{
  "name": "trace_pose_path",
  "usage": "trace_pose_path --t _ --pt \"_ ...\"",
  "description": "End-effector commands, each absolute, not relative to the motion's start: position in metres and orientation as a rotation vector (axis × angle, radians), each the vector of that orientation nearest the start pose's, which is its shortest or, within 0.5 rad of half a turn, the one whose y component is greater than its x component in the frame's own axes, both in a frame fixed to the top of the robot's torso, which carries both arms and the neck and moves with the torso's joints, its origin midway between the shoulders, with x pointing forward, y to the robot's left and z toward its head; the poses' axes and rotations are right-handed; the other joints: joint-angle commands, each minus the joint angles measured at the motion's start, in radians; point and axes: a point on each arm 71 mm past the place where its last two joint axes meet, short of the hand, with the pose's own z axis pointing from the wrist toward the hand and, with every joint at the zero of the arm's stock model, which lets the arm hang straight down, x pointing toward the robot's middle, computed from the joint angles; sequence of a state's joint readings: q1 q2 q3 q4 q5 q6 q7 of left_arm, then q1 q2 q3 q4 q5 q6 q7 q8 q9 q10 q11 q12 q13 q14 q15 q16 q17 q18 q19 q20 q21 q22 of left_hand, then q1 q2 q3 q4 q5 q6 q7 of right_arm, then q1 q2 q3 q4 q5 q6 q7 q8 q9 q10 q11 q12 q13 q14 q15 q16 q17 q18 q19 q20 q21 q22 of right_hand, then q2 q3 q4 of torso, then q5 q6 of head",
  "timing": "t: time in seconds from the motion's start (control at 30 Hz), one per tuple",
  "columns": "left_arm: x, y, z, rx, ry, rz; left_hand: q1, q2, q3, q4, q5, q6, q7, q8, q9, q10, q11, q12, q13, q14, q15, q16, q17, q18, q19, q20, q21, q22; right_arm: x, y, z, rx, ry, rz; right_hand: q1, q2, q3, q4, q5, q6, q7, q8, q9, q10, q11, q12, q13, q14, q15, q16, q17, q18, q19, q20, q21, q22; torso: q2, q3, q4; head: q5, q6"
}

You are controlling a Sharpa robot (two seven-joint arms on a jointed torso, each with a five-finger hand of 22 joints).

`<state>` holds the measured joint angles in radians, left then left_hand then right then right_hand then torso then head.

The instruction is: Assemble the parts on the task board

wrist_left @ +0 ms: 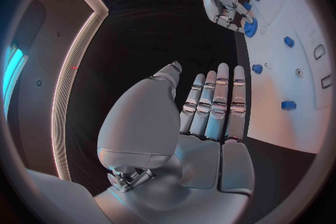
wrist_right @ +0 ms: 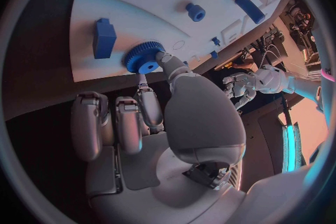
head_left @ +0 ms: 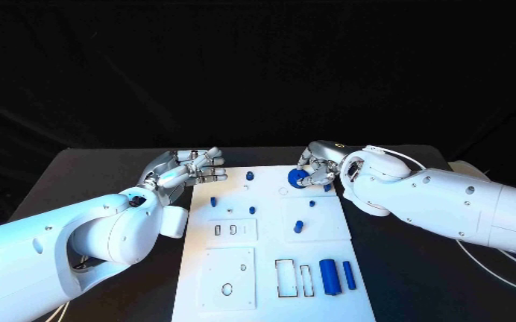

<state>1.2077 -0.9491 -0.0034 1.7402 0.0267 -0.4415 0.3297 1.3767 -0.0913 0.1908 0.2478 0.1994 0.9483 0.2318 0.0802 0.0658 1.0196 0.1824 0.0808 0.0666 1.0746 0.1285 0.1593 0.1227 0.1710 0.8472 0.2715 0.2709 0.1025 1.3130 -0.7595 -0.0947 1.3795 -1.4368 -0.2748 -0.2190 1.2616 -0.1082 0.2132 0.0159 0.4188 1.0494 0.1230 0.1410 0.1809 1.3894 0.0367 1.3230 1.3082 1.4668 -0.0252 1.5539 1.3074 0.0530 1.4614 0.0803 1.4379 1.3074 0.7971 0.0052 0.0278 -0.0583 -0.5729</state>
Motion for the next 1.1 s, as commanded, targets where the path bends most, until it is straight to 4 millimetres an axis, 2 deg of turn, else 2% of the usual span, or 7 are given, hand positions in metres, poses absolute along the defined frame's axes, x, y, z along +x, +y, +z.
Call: trace_pose_path --t 0.03,0.27,0.47,0.53,0.6,0.8,1.1 --pt "0.455 0.202 -0.149 -1.174 1.425 -1.55 0.001 0.007 -0.002 -0.001 0.001 -0.003 0.005 -0.006 -0.001 -0.005 0.001 -0.007 -0.001 0.001 0.007 -0.007 0.002 0.013 0.002 0.005 -0.006 -0.001 0.524 -0.202 -0.151 -0.131 1.562 0.468 0.007 0.005 0.008 0.002 0.018 0.017 -0.006 0.007 0.006 0.004 -0.002 0.006 0.017 0.096 -0.007 0.004 0.227 -0.01 0.007 -0.003 0.006 0.086 -0.001 -0.0003 -0.0002 0.002 0.003" --pt "0.456 0.202 -0.15 -1.182 1.424 -1.553 0.001 0.007 -0.002 -0.001 0.001 -0.003 0.005 -0.006 -0.001 -0.005 0.001 -0.007 -0.001 0.001 0.007 -0.007 0.002 0.013 0.002 0.005 -0.006 -0.001 0.514 -0.182 -0.14 -0.159 1.482 0.504 0.005 0.009 0.016 0.006 0.031 0.021 -0.008 0.009 0.008 0.008 -0.004 0.011 0.024 0.096 -0.009 0.005 0.229 -0.011 0.009 -0.005 0.008 0.09 0.0 -0.0012 0.0008 0.003 0.007" --pt "0.456 0.201 -0.15 -1.183 1.422 -1.554 0.001 0.009 -0.002 -0.001 0.001 -0.003 0.005 -0.006 -0.001 -0.006 0.001 -0.007 -0.001 0.001 0.008 -0.008 0.002 0.013 0.002 0.005 -0.006 -0.002 0.499 -0.149 -0.133 -0.239 1.447 0.559 0.004 0.007 0.016 0.006 0.032 0.019 -0.008 0.008 0.008 0.014 -0.004 0.019 0.032 0.097 -0.009 0.006 0.232 -0.012 0.012 -0.005 0.011 0.094 0.001 0.0 0.0006 0.007 0.005" --pt "0.457 0.201 -0.15 -1.183 1.422 -1.554 0.001 0.009 -0.001 -0.001 0.001 -0.003 0.005 -0.006 -0.001 -0.006 0.001 -0.007 -0.001 0.001 0.008 -0.008 0.002 0.013 0.002 0.005 -0.006 -0.002 0.497 -0.137 -0.133 -0.262 1.445 0.575 0.003 0.006 0.017 0.007 0.03 0.019 -0.008 0.007 0.008 0.015 -0.004 0.021 0.033 0.097 -0.009 0.006 0.232 -0.012 0.012 -0.005 0.012 0.095 0.001 -0.0008 0.002 0.007 0.005" --pt "0.457 0.201 -0.15 -1.182 1.421 -1.555 0.001 0.009 -0.001 -0.001 0.001 -0.003 0.005 -0.006 -0.001 -0.006 0.001 -0.007 -0.001 0.001 0.008 -0.008 0.002 0.013 0.002 0.005 -0.006 -0.002 0.495 -0.127 -0.134 -0.28 1.445 0.588 0.003 0.006 0.017 0.007 0.03 0.019 -0.008 0.007 0.008 0.015 -0.004 0.021 0.033 0.097 -0.009 0.006 0.232 -0.012 0.012 -0.005 0.012 0.095 0.001 -0.0015 0.0039 0.007 0.003" --pt "0.458 0.201 -0.15 -1.182 1.42 -1.554 0.001 0.009 -0.001 -0.001 0.001 -0.003 0.005 -0.006 -0.001 -0.006 0.001 -0.007 -0.001 0.001 0.008 -0.008 0.002 0.013 0.002 0.005 -0.006 -0.002 0.495 -0.104 -0.139 -0.316 1.452 0.612 0.002 0.007 0.02 0.008 0.027 0.019 -0.008 0.007 0.008 0.016 -0.004 0.022 0.035 0.097 -0.009 0.007 0.233 -0.012 0.012 -0.005 0.012 0.095 0.002 -0.0014 0.003 0.013 0.002" --pt "0.459 0.203 -0.151 -1.183 1.414 -1.547 0.002 0.01 -0.001 -0.001 0.001 -0.003 0.005 -0.006 0.0 -0.006 0.001 -0.008 -0.001 0.001 0.008 -0.008 0.002 0.013 0.001 0.006 -0.007 -0.002 0.499 -0.084 -0.153 -0.348 1.481 0.619 0.002 0.009 0.022 0.008 0.026 0.018 -0.008 0.006 0.008 0.015 -0.004 0.021 0.034 0.097 -0.009 0.006 0.233 -0.012 0.011 -0.006 0.01 0.093 0.003 -0.0007 0.0017 0.016 0.001"
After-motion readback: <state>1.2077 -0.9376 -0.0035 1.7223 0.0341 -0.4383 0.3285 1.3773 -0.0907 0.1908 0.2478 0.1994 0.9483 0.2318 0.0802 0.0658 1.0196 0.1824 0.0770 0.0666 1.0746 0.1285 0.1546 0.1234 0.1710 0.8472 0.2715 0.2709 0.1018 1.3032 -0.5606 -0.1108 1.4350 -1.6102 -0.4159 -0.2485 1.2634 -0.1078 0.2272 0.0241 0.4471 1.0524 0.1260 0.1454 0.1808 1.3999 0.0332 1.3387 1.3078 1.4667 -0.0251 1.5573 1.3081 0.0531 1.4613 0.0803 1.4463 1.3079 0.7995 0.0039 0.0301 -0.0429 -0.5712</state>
